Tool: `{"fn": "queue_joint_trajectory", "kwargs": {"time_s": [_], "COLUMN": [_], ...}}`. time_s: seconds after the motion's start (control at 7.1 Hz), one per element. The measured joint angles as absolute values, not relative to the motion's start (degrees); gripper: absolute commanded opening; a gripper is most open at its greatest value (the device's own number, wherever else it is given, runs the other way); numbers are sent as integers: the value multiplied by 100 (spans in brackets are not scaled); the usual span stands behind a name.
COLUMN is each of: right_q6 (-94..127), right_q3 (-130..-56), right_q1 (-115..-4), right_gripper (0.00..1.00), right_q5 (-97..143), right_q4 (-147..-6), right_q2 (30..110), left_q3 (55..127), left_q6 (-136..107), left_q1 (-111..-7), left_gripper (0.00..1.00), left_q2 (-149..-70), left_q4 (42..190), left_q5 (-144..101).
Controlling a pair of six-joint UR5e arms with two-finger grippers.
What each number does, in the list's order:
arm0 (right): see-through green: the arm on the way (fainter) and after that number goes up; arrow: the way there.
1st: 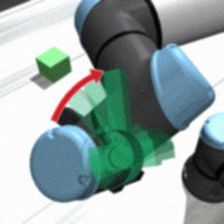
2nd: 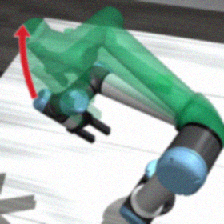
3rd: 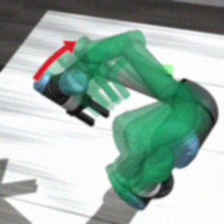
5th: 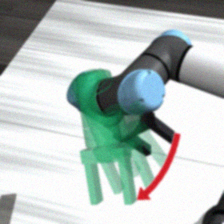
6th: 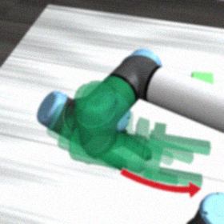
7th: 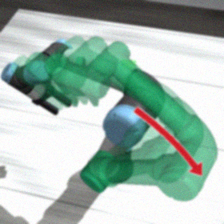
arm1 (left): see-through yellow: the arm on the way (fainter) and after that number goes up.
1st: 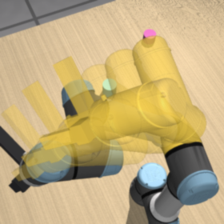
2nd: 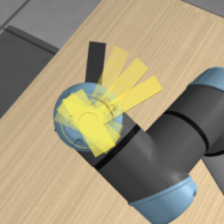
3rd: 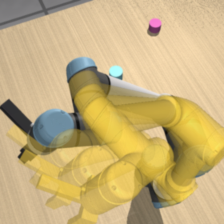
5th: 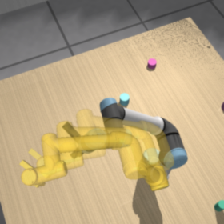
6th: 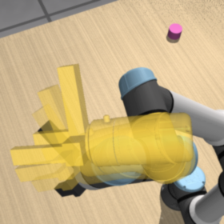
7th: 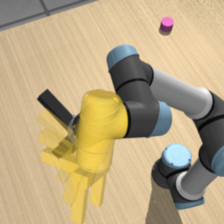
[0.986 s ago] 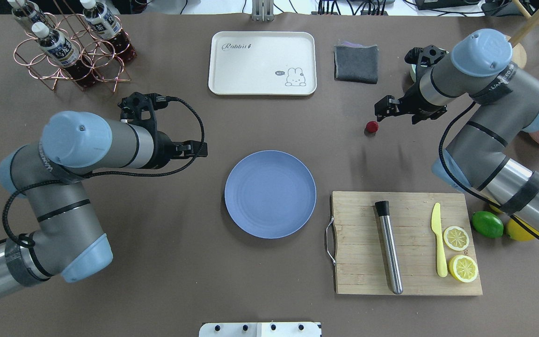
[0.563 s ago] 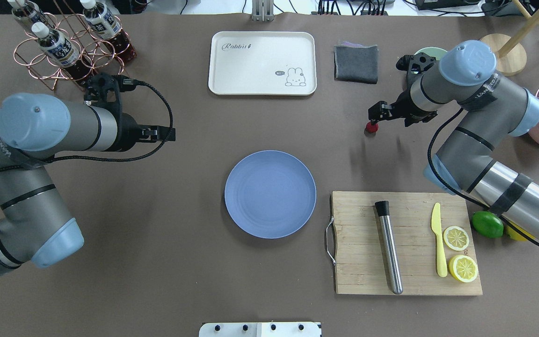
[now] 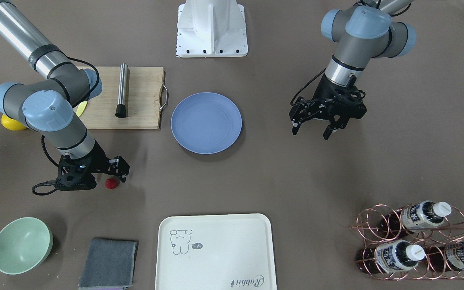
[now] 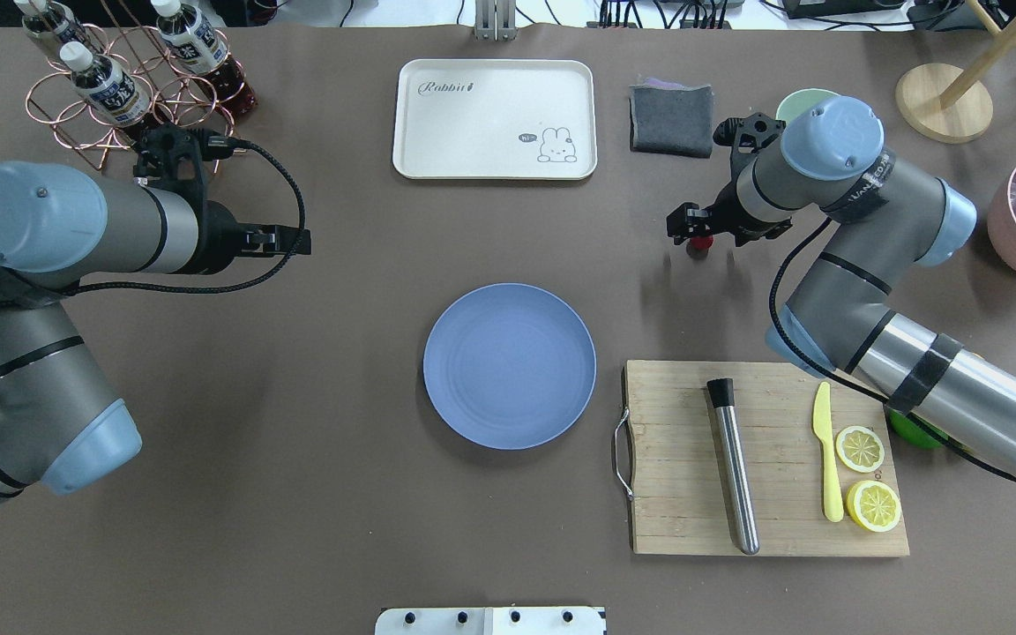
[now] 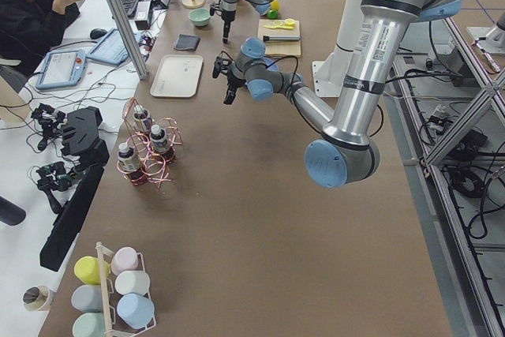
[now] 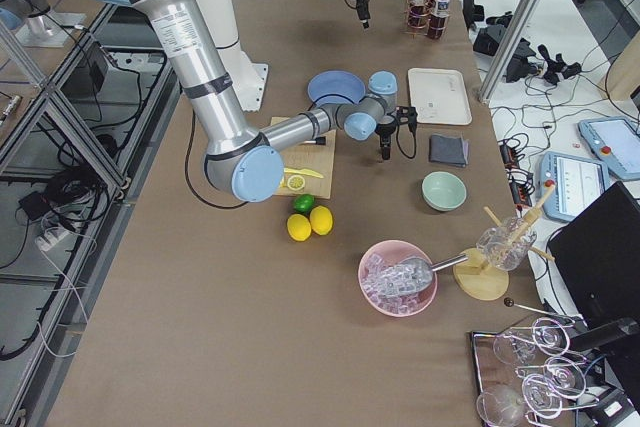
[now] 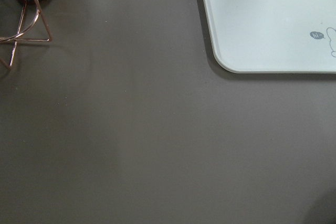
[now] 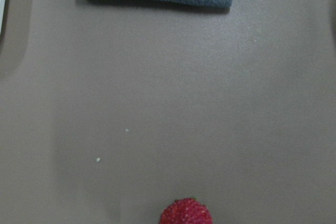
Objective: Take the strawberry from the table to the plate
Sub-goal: 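Lower the right gripper onto the red strawberry and grasp it, then carry the strawberry over the blue plate with right gripper while left arm withdraws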
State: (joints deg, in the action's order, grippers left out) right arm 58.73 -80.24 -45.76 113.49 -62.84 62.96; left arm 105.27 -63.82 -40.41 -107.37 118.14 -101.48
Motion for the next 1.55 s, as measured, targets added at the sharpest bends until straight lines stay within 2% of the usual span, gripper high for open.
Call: {"fn": "queue_joint_trajectory", "kwargs": {"time_s": [0.14,0.28,0.99,1.55], "right_q6": [5883,5887,5913,6193], "right_q3": [-8000,-7983,-8115,-9131], "right_q1": [-4567,-4565,-4856,-4420], "right_gripper": [10,0,0,0], "right_q5": [11302,11255,11600,11479], "right_q4": [-6284,-6284,-6371,-7241], "right_q2": [6289,6283,6018,5974], "left_q3": [10523,10510,10490,10538], "left_q6": [-6381,-6381,-6381,-5263], "left_q1": [-4047,-4050,-4166,-5018], "left_gripper": [98,98,98,98], "left_q2": [-10723,-10718,-10706,-10311], "left_q4": [11818,11822,11845,11815], "left_q5": [-10150,-10149,-10163,-11576]}}
